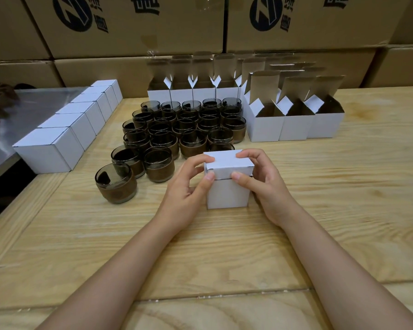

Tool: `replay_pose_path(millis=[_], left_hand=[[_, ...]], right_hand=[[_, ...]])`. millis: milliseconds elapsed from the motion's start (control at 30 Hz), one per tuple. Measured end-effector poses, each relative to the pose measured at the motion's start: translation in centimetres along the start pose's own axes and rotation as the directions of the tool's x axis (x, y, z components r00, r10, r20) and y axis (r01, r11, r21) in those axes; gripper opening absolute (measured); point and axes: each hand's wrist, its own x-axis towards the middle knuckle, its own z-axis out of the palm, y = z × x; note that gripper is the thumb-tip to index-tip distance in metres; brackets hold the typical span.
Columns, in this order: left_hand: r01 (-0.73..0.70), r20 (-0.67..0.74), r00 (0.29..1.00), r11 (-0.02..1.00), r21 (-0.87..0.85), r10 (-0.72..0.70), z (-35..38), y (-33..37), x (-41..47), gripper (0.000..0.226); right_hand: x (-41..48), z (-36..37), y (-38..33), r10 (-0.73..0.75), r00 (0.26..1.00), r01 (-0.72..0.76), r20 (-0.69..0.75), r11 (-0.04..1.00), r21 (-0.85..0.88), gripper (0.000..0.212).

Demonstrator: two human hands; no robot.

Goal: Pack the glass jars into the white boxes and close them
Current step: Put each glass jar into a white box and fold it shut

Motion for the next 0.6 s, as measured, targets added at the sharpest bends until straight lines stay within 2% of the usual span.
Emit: replay_pose_path(millis=[200,367,467,567,600], left_hand=[[-0.013,0.018,1.0,1.0,0.005,0.012,0.0,0.04,-0.07,0.021],[-0.023,0.02,1.0,0.998,0.053,0.022,-0.3,-0.16,-0.2,0.023],[-0.011,0.011,1.0,0.997,0.077,0.01,-0.42,0.01,-0.13,0.018],[-0.018,0.001,1.0,0.994,0.111,0.018,-0.53,0.37,0.01,0.022],[-0.014,-0.016,1.0,0.992,0.128,0.016,-0.44,0.42,0.04,0.016]], right_hand=[[0.04,-0.32,0.16,0.006,1.0,-0.006,0.011,1.0,-0.02,0.033],[0.16,-0.69,-0.11,0.046,0.999,-0.046,0.013,0.998,0.03,0.012],[0.33,-0.76,-0.11,0.08,0.997,-0.08,-0.021,0.997,0.005,0.015],[0.46,-0.81,0.09,0.072,0.997,-0.073,-0.02,0.997,-0.029,0.016],[0.44,-0.86,0.17,0.065,0.998,-0.066,-0.018,0.997,-0.035,0.016]])
